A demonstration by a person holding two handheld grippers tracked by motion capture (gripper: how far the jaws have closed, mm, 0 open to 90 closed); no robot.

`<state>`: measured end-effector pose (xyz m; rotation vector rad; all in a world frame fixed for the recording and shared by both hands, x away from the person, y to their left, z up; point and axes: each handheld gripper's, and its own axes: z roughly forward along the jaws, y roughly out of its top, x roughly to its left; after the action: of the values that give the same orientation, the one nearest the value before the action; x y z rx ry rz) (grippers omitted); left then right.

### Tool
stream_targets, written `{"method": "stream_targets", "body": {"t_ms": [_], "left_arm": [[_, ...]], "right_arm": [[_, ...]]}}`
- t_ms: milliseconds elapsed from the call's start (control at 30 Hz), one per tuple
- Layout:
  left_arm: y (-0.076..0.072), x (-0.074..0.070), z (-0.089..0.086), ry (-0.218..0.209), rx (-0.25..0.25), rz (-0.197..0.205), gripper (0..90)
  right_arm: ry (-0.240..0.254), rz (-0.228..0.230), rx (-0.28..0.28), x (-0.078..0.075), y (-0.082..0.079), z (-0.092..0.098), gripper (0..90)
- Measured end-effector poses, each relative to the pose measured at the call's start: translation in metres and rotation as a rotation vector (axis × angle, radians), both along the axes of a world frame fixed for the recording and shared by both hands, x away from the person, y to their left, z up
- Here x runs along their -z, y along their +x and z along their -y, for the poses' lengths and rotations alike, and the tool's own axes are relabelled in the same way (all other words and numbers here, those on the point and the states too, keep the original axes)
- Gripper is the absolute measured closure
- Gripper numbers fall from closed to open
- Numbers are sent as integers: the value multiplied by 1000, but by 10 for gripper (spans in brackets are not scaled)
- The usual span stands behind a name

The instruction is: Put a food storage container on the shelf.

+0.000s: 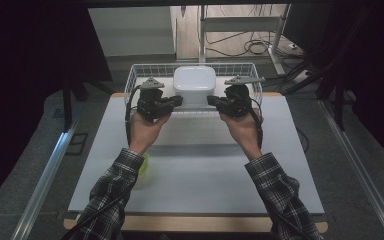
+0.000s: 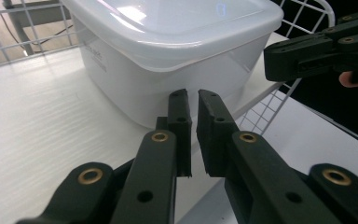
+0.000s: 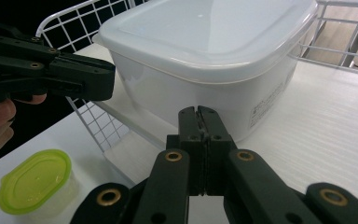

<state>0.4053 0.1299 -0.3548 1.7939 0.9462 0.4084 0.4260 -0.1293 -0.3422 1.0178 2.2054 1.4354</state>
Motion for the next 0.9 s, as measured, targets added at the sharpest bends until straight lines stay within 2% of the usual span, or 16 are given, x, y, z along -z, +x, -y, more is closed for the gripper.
{"method": "stream_targets", "body": {"t_ms": [133, 200, 267, 300, 333, 367, 400, 467, 500, 533, 567, 733, 867, 900], "left_arm": [[-6, -1, -2, -5, 17, 8, 818], [-12, 0, -4, -9, 32, 14, 790], [-18, 1, -6, -10, 42, 18, 734], [-24, 4, -7, 1, 48, 18, 666], [-26, 7, -8, 10, 54, 20, 635], [-26, 7, -8, 10, 54, 20, 603], [-31, 11, -11, 23, 56, 22, 575], [-33, 13, -12, 23, 56, 20, 553], [-35, 14, -13, 25, 60, 19, 498], [-38, 16, -14, 25, 64, 18, 498], [-44, 20, -16, 24, 70, 20, 449], [-59, 29, -19, 27, 80, 20, 370], [-74, 41, -19, 50, 94, 6, 282], [-74, 41, -19, 50, 94, 6, 267]], "right_arm": [[6, 0, -10, 1, -4, 1, 881], [10, 1, -20, 2, -9, 4, 850], [21, 1, -28, 4, -14, 6, 799], [25, 0, -32, 6, -19, 9, 745], [26, 0, -37, 8, -22, 10, 717], [26, 0, -37, 8, -22, 10, 717], [29, -3, -44, 12, -27, 13, 652], [26, -1, -47, 13, -30, 15, 626], [20, -1, -50, 17, -34, 18, 564], [20, -1, -50, 17, -34, 18, 564], [13, -11, -59, 22, -39, 21, 511], [-7, -23, -71, 30, -48, 27, 429], [-29, -23, -77, 42, -60, 33, 350], [-29, -23, -77, 42, -60, 33, 350]]}}
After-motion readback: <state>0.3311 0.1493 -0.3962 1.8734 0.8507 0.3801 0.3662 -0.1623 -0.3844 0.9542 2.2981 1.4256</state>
